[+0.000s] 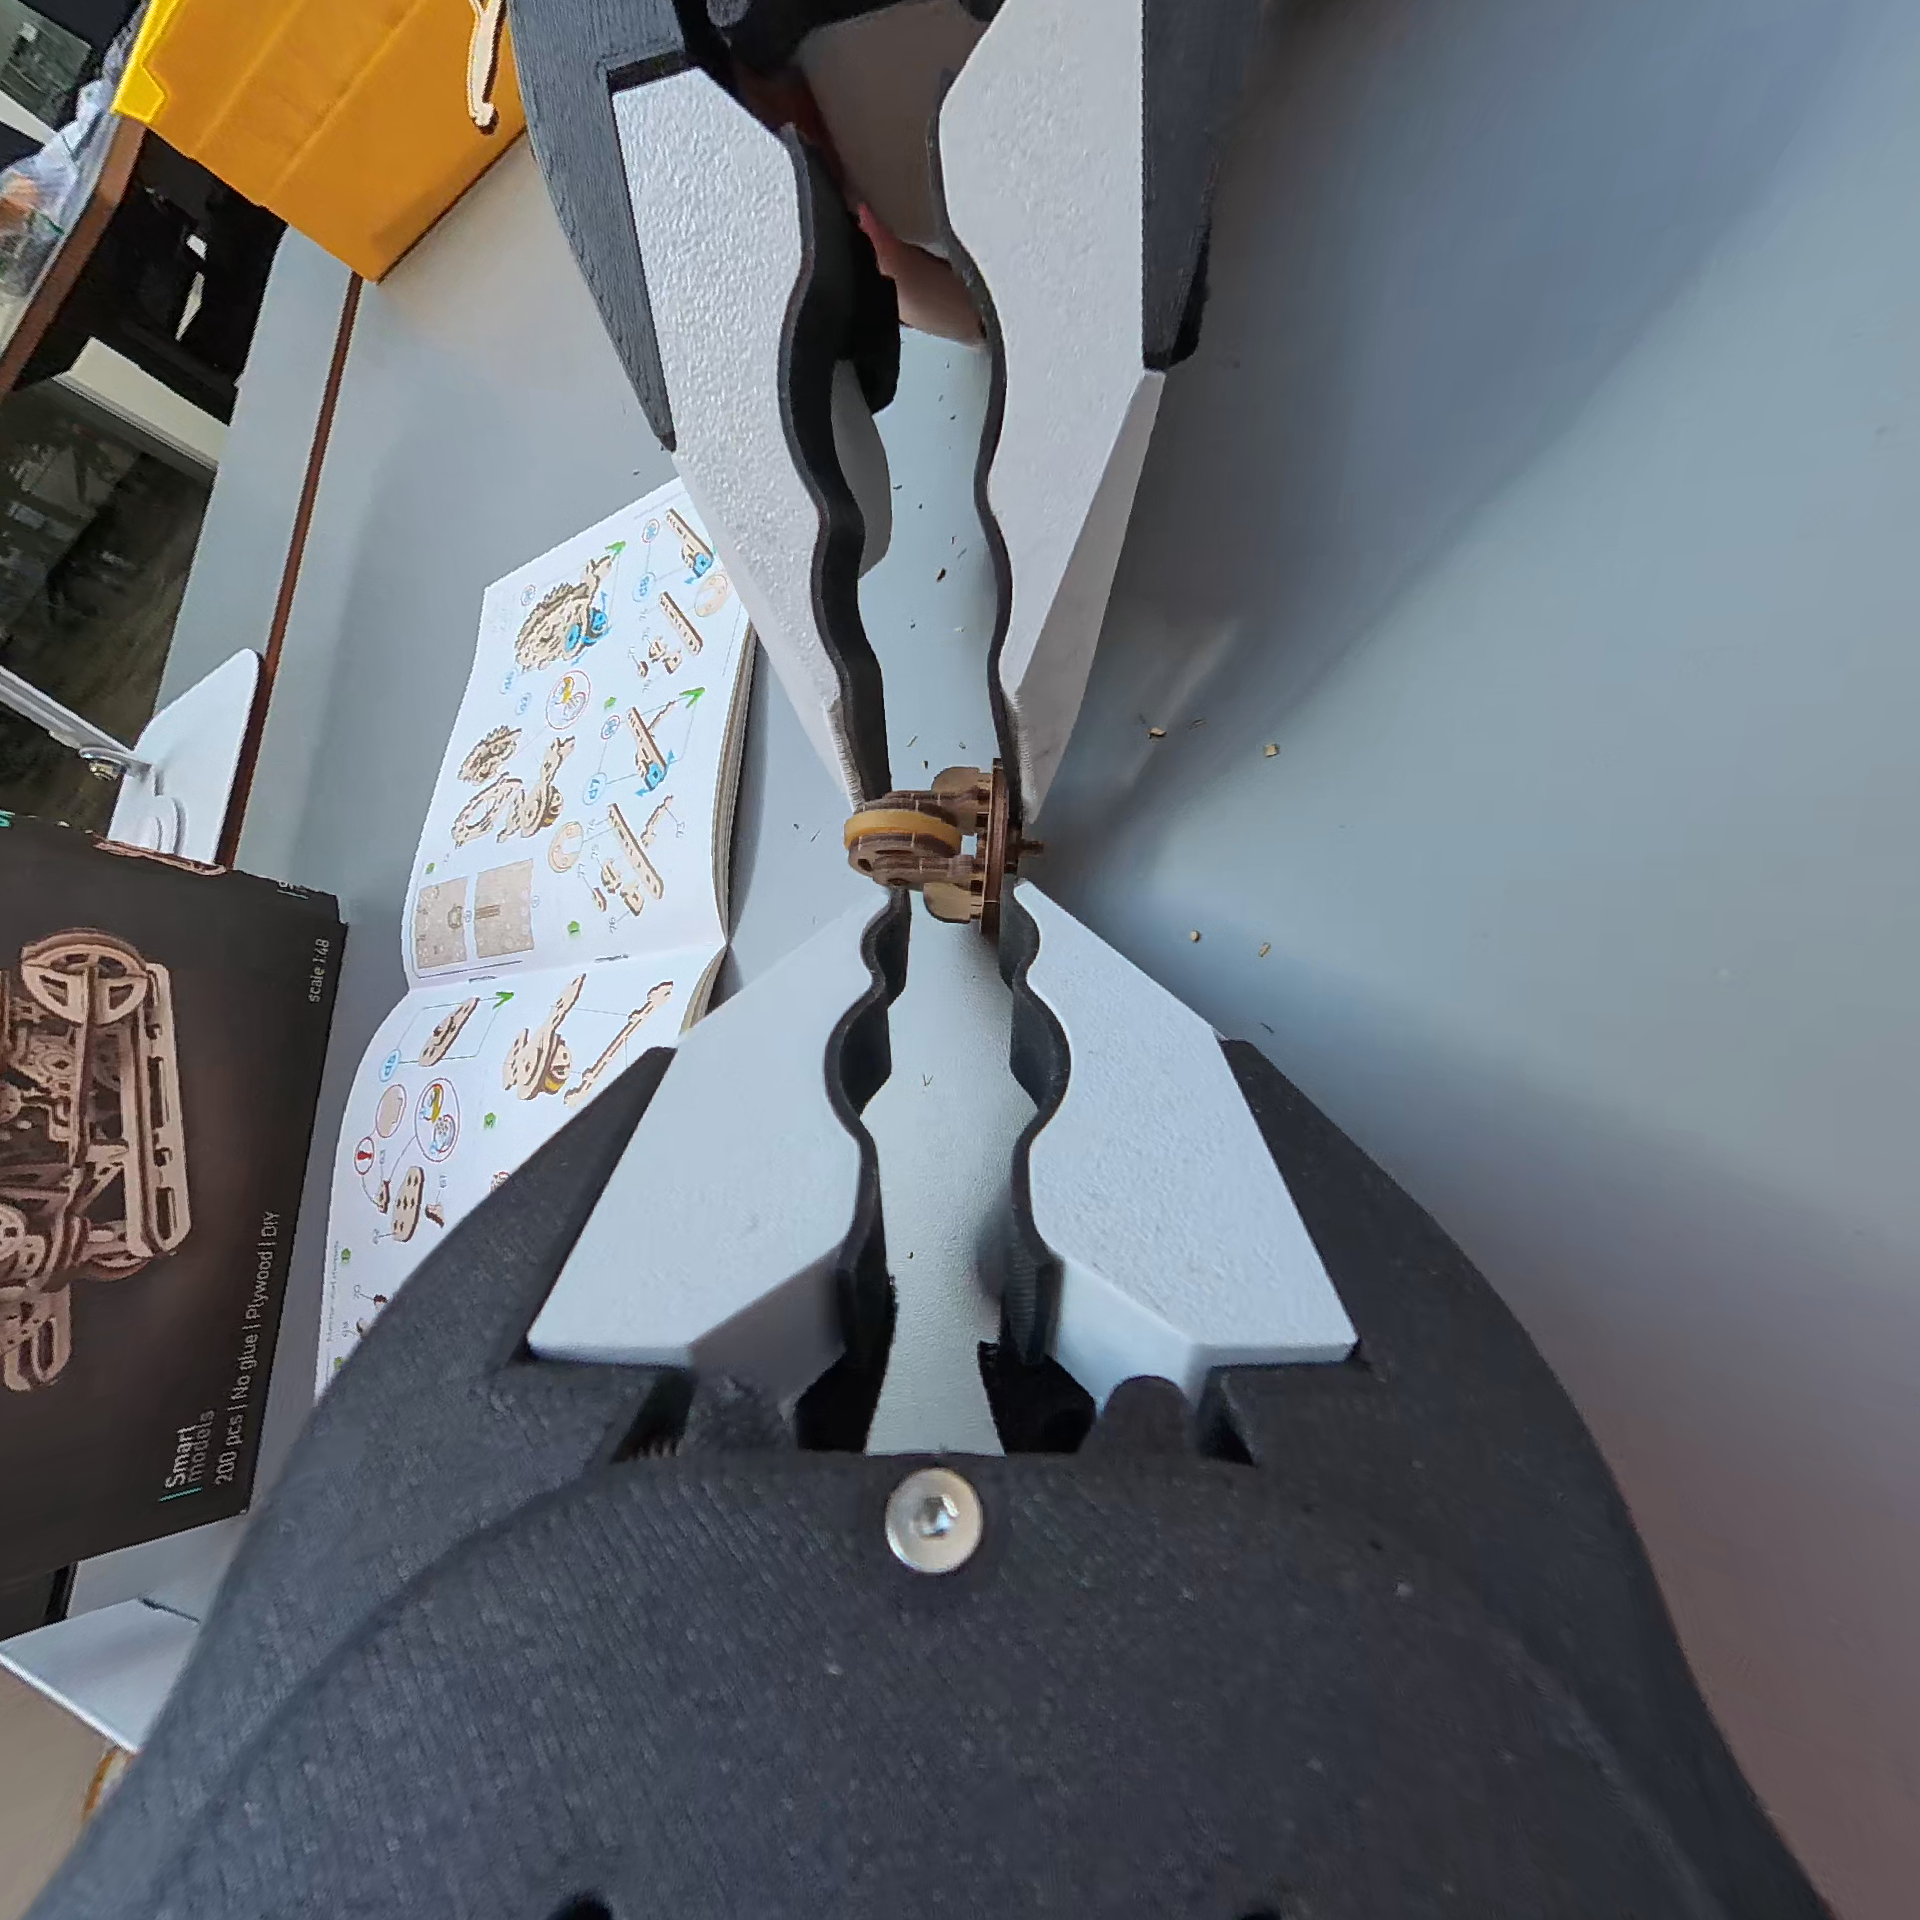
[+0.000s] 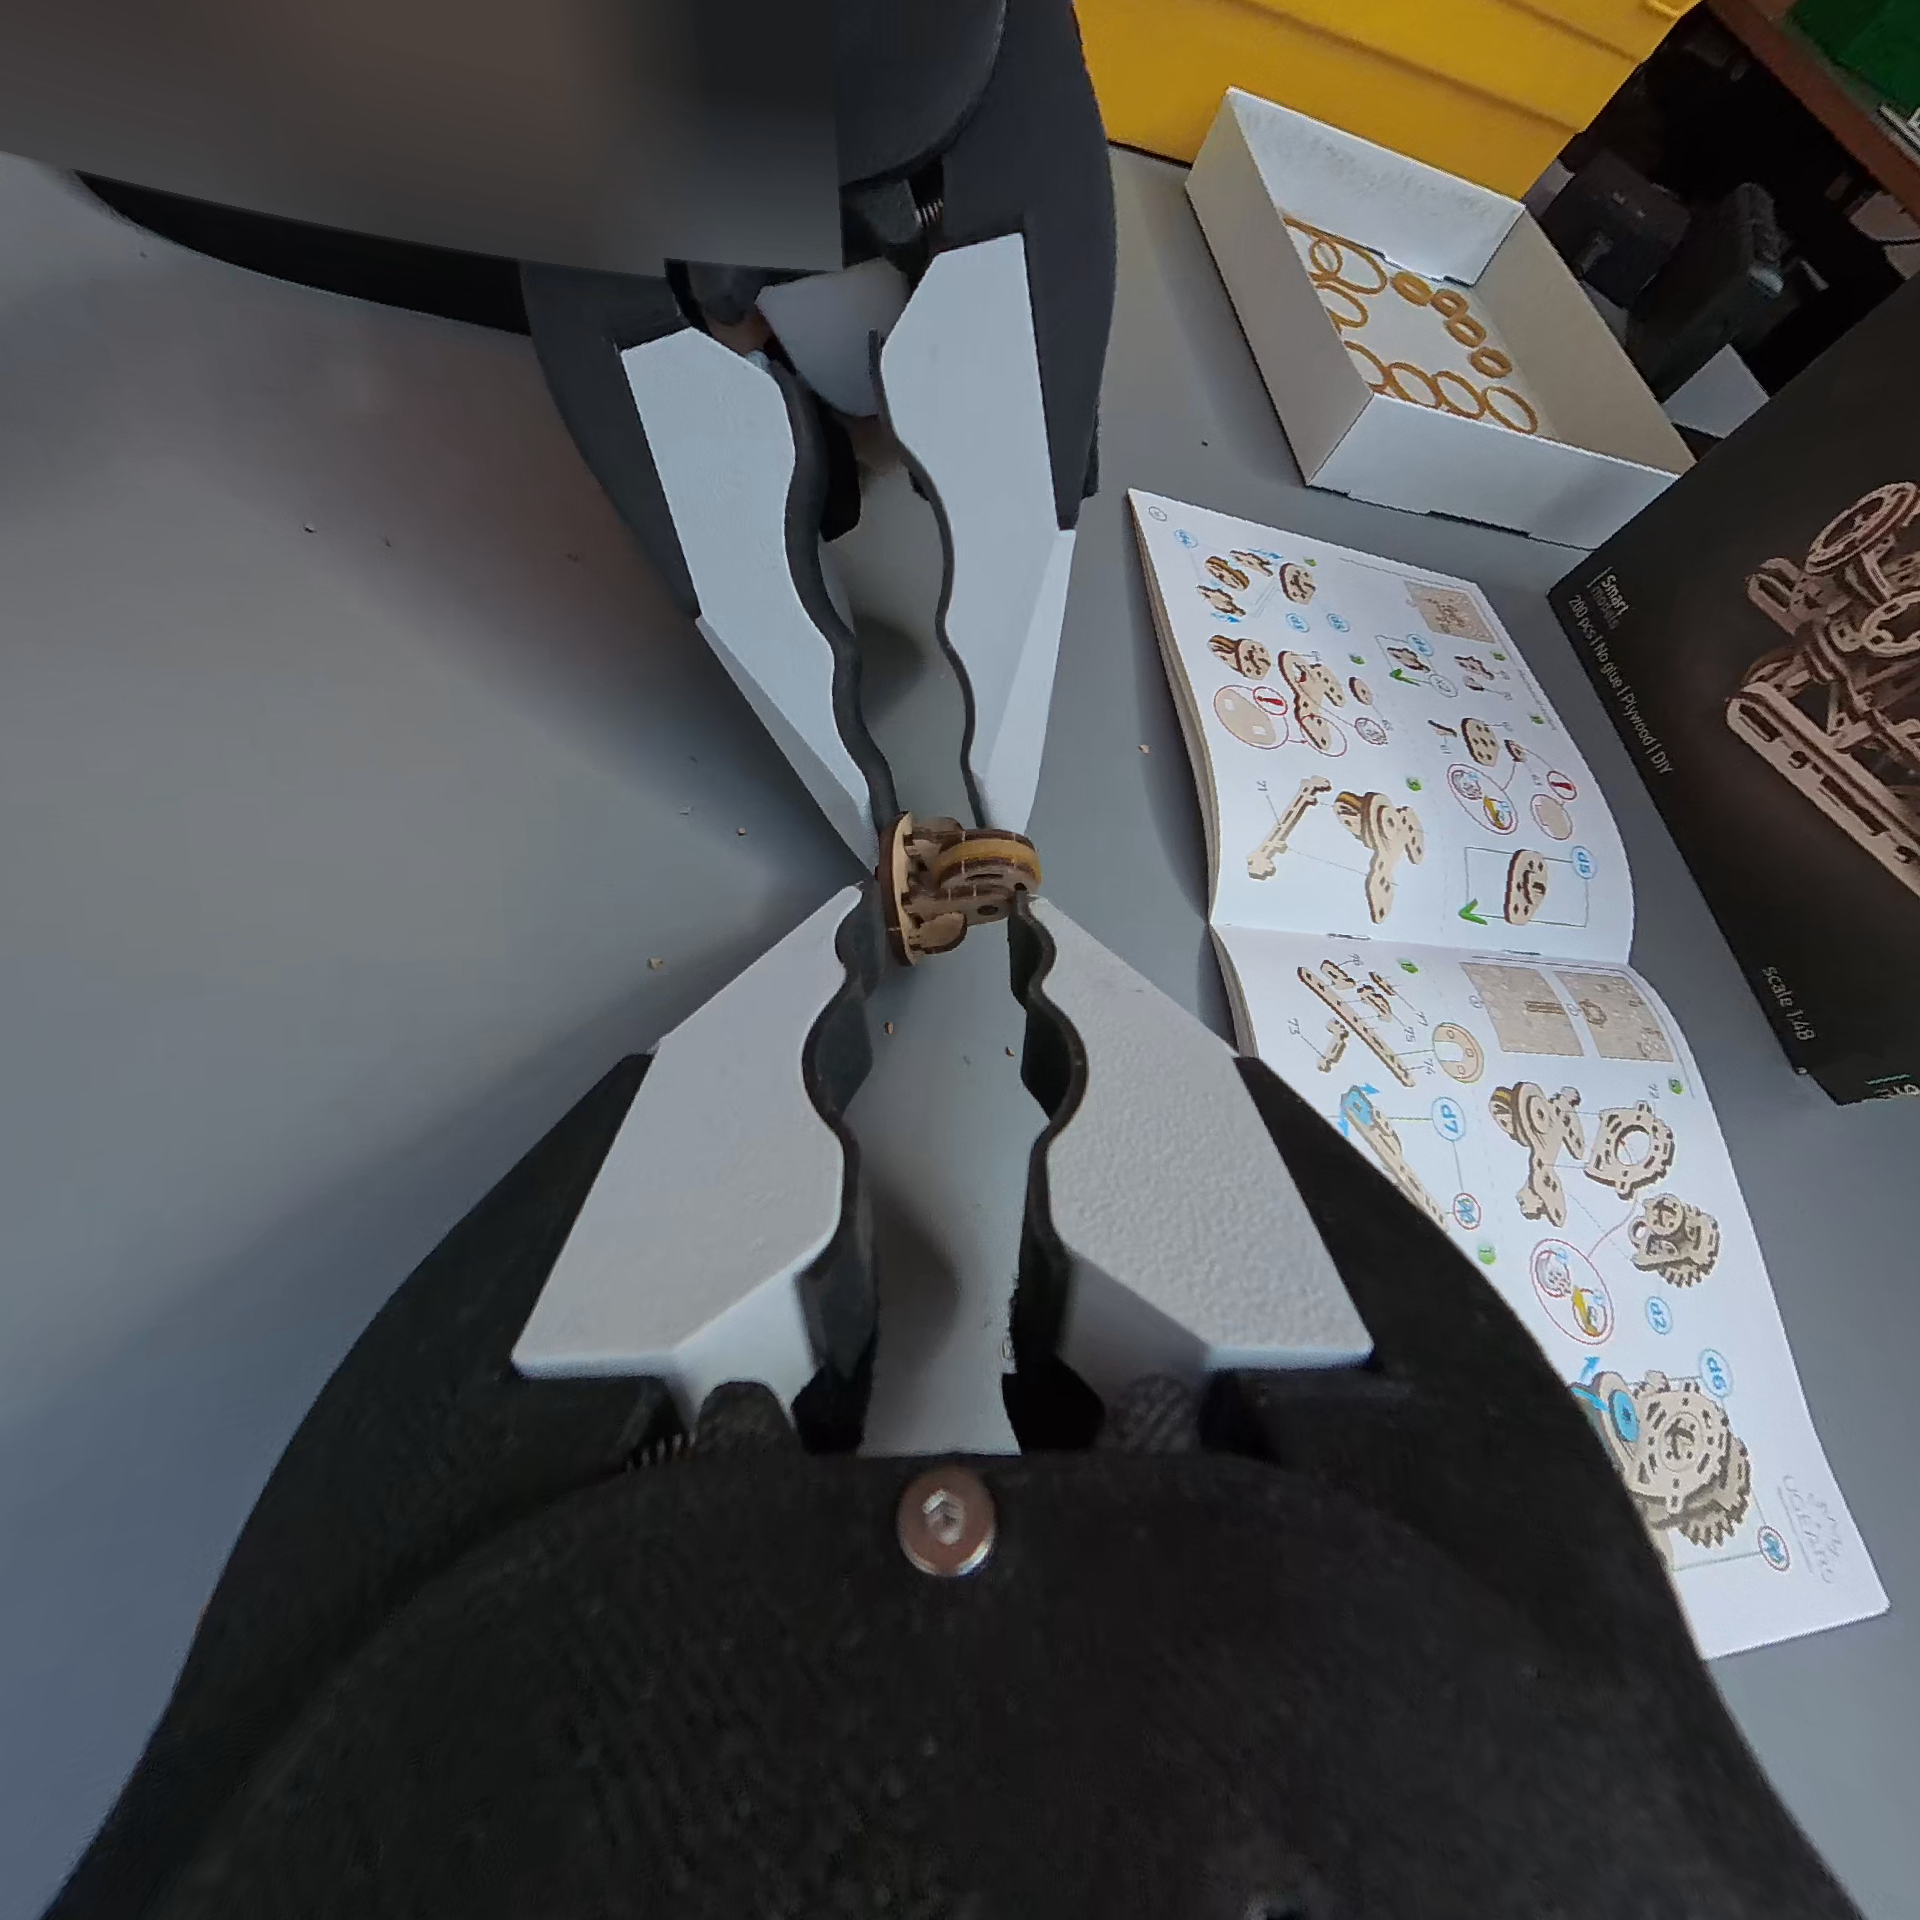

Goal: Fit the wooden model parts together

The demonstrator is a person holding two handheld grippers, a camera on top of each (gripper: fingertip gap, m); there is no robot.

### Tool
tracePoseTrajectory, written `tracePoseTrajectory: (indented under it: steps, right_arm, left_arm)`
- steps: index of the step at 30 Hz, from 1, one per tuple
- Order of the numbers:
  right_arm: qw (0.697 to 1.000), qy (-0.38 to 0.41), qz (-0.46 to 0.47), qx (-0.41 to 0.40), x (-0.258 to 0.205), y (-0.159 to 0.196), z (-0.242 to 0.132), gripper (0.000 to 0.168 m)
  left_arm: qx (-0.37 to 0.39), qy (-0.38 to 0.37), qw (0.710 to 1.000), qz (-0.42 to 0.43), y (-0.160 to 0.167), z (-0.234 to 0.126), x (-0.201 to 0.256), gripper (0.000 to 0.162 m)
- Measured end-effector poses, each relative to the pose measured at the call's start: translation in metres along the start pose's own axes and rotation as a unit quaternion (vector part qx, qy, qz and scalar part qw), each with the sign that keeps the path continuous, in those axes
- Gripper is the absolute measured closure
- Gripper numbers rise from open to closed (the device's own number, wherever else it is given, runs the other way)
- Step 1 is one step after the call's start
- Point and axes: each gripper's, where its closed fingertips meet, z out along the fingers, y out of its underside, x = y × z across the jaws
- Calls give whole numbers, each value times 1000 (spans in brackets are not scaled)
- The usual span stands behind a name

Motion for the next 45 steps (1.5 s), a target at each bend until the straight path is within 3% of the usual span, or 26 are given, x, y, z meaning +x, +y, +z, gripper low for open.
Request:
tracePoseTrajectory:
  steps: [10, 18, 28, 34, 37, 45]
  right_arm:
    - [1000, 9, -22, -12, -1, 4, 1, 145]
    - [1000, 18, -19, -13, 0, 3, 1, 145]
    - [1000, 4, 2, -9, -2, 1, 2, 145]
    - [1000, 21, -5, -21, 2, 5, 2, 145]
    - [998, 22, -39, -45, -2, 13, 2, 157]
    - [992, 69, -80, -72, 6, 13, 6, 150]
  left_arm:
    - [-1, 9, 1000, 3, 2, -1, 2, 151]
    - [-10, -26, 998, 61, 1, -1, -1, 150]
    - [-18, -6, 999, 44, 2, -1, 2, 151]
    - [-5, 19, 999, -43, 5, 0, -2, 151]
    - [-6, 13, 999, -37, 6, -1, -3, 151]
    - [-9, 5, 1000, -23, 6, 0, -4, 151]
